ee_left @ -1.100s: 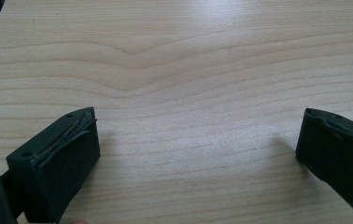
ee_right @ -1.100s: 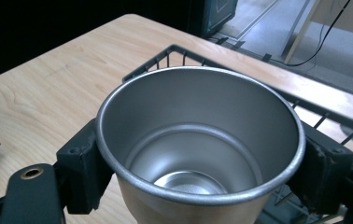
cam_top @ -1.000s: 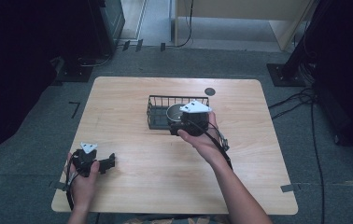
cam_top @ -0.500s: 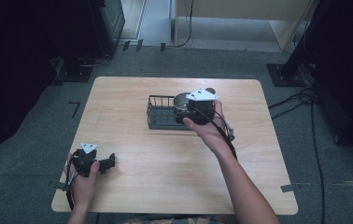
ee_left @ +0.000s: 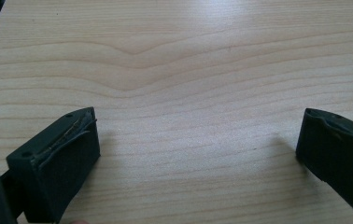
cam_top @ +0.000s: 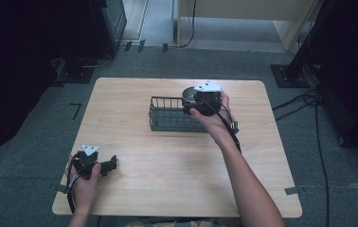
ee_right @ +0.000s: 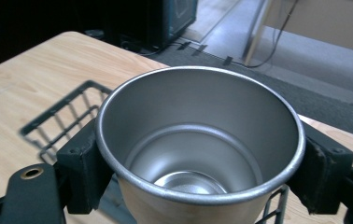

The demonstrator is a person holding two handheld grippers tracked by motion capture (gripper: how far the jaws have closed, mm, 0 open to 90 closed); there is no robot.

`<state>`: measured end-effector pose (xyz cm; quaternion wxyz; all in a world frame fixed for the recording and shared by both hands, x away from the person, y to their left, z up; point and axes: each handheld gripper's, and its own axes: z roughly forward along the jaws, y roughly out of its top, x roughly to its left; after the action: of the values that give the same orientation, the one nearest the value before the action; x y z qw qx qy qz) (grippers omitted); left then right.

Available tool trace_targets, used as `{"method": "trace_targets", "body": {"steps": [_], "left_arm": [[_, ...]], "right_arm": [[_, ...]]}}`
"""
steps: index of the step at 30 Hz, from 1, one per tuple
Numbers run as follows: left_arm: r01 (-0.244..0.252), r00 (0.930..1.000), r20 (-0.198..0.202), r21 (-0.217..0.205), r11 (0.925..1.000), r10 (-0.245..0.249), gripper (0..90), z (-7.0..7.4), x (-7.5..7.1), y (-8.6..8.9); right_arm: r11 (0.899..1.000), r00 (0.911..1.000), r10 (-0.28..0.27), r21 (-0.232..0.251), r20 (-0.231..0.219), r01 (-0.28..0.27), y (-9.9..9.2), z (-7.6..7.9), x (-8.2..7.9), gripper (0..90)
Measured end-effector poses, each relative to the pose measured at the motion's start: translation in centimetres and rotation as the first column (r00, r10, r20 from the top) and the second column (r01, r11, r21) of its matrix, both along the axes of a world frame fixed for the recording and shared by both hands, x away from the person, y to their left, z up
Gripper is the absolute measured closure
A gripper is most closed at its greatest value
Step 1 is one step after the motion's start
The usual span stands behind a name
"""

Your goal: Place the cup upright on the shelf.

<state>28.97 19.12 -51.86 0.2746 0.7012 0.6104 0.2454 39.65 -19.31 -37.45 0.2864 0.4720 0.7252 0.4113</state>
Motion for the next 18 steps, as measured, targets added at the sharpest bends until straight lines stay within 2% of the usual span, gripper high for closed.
{"method": "trace_targets", "body": {"steps": [7, 12, 18], "left_arm": [[0.0, 1.0, 0.0, 0.0, 1.0, 0.0, 0.0, 0.0, 0.0, 0.0], [0.0, 1.0, 0.0, 0.0, 1.0, 0.0, 0.0, 0.0, 0.0, 0.0], [0.0, 1.0, 0.0, 0.0, 1.0, 0.0, 0.0, 0.0, 0.0, 0.0]], "right_arm": [[0.999, 0.999, -0.044, -0.016, -0.011, 0.044, -0.7, -1.4, 1.9, 18.5], [0.998, 0.9979, -0.062, -0.014, -0.021, 0.061, -0.9, -2.0, 2.3, 18.5], [0.997, 0.9972, -0.067, -0.025, -0.032, 0.066, -1.1, -3.5, 2.6, 18.4]]}}
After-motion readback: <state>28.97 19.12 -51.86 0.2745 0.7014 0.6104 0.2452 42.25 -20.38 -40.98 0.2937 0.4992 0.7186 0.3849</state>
